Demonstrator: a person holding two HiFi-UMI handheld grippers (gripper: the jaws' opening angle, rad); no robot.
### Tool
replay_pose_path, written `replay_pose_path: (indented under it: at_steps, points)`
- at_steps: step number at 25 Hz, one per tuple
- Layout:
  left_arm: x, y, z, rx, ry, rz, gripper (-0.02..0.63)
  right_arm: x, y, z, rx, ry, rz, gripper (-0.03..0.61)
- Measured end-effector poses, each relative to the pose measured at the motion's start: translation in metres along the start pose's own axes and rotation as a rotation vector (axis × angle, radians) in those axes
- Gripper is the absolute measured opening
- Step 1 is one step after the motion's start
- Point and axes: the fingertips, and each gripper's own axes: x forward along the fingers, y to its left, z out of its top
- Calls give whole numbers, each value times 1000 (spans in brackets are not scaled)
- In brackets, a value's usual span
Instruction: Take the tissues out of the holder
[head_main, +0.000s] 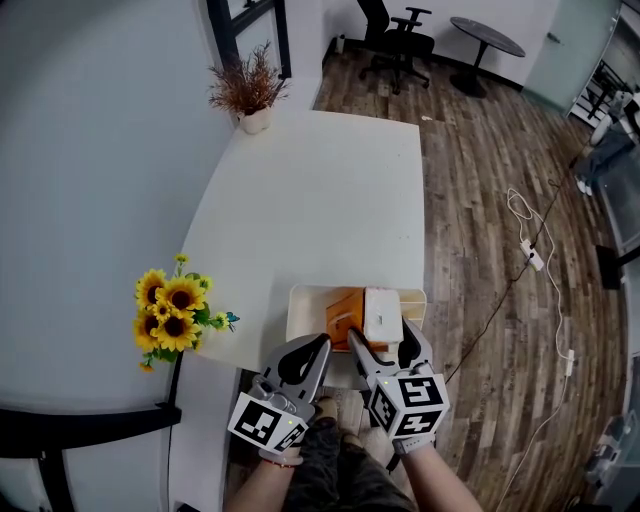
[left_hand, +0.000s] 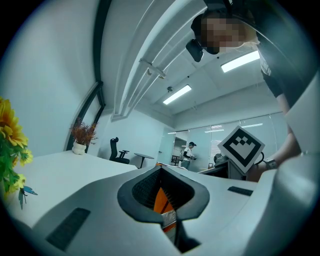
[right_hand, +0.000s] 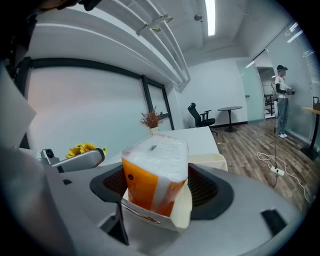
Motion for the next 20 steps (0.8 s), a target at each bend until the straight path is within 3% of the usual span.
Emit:
replay_pose_path:
  at_steps: [9, 13, 20]
  points:
    - [0, 1, -1, 7, 0, 4, 8, 5, 2, -5, -44, 37, -11, 350]
    - [0, 2, -1, 2, -3, 6, 8, 4, 1, -5, -62, 40, -15, 309]
    - [-1, 4, 0, -1, -6, 9, 8, 1, 3, -2, -81, 25, -9, 300]
